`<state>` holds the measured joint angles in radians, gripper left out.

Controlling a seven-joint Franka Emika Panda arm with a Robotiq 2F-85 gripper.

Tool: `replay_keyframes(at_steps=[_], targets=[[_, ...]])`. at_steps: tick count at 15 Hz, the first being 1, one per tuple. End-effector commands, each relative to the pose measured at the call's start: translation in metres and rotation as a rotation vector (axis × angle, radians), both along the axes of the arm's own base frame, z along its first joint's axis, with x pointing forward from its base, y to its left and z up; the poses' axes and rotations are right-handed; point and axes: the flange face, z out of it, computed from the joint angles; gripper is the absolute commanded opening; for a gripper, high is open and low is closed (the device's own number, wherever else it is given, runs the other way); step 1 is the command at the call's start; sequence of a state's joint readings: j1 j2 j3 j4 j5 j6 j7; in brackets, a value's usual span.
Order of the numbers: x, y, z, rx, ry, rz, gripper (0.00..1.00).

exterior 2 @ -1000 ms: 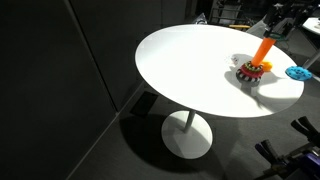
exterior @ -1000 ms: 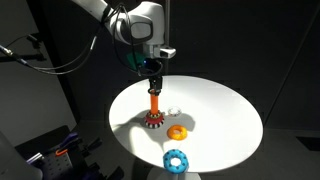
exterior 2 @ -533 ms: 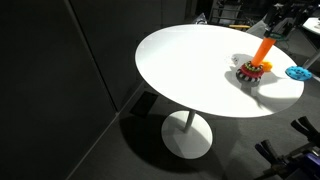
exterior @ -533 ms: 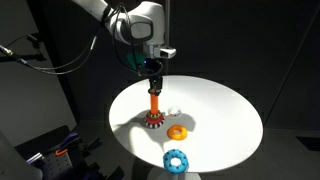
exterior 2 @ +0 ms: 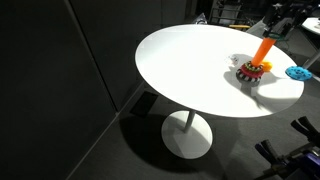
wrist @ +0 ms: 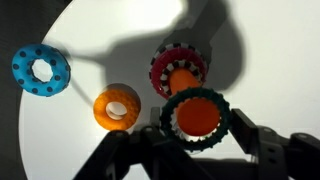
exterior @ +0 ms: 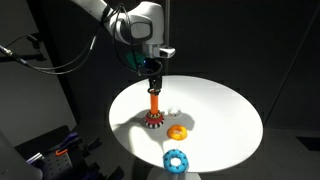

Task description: Put the green ring on the orange stand

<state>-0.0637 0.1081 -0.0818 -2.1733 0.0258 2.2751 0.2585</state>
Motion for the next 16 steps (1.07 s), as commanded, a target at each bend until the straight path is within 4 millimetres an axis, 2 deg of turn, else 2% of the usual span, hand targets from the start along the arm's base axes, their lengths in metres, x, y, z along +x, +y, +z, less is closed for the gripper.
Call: replay_keyframes(at_steps=[1, 16], targets=[[0.005, 0.004, 0.005, -0.010, -0.010, -0.014, 0.45], [0.008, 0.002, -0.006, -0.021, -0.002, -0.015, 0.45]])
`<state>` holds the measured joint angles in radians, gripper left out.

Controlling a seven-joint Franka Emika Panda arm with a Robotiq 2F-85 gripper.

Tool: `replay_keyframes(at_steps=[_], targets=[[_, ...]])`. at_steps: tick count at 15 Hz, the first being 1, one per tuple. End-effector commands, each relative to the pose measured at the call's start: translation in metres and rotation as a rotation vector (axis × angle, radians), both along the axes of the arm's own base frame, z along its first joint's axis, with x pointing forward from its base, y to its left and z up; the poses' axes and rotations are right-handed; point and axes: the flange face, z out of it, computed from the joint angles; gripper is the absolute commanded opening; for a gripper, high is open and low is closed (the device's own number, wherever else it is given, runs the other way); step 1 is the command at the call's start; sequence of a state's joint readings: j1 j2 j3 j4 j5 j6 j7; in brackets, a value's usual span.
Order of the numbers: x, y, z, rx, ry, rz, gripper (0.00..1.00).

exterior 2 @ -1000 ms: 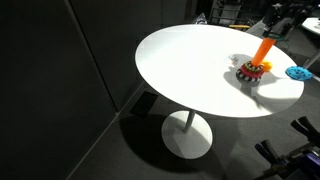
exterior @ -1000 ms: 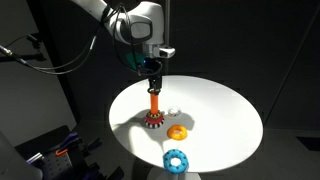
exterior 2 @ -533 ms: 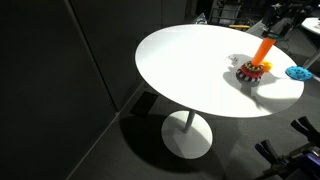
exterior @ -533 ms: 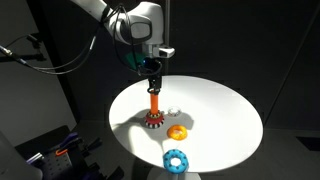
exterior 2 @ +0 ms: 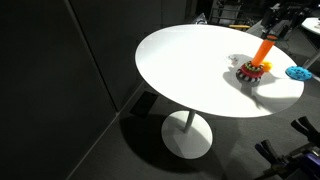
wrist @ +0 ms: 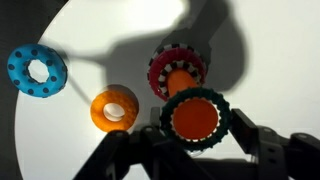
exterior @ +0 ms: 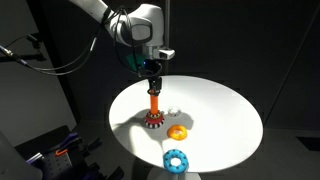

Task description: Put the green ring on the orange stand

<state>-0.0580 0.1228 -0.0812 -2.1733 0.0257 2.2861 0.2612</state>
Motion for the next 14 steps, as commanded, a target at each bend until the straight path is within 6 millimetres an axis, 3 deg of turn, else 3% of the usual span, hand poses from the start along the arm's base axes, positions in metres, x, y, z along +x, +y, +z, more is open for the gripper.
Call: replay_keyframes(at_steps=[1, 4, 5, 6, 8, 14], targets=[[0.0063, -0.0015, 0.0001, -0.020, -0.006, -0.019, 0.45], [0.0064, -0.0016, -0.0016, -0.020, -0.003, -0.021, 0.45], [0.0063, -0.0016, -0.0015, -0.019, 0.000, -0.022, 0.55], [0.0061, -0.0017, -0.0013, -0.018, 0.001, -0.023, 0.93], [0.0057, -0.0023, -0.0008, -0.014, 0.005, -0.025, 0.99], [-0.0011, -0.0023, 0.0019, 0.016, 0.060, 0.005, 1.00]])
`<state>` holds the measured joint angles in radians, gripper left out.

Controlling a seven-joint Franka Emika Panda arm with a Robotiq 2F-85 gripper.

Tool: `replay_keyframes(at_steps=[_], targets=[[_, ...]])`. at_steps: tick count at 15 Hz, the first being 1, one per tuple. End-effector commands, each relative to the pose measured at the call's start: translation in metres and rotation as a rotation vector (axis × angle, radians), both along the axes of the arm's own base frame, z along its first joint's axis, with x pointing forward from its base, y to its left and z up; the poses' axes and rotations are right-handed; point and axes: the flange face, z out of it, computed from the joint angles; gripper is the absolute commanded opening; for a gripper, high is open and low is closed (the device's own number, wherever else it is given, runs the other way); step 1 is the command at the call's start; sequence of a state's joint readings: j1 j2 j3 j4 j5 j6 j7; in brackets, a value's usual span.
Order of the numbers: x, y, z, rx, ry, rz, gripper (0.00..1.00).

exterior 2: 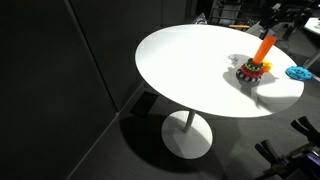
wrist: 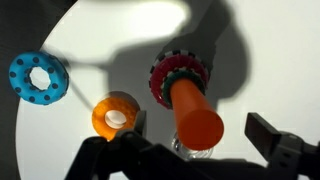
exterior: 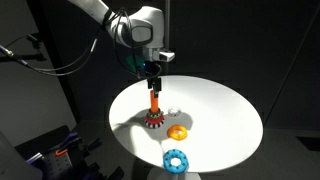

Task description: Put the green ring on the orange stand

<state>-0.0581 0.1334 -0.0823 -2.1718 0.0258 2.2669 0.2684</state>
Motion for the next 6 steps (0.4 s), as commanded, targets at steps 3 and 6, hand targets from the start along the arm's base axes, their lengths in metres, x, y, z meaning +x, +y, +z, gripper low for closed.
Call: replay_keyframes(at_steps=[3, 6], targets=[[-0.004, -0.003, 0.010, 0.024, 0.062, 0.024, 1.00], [-0.005, 0.000, 0.000, 0.011, 0.058, 0.014, 1.00]])
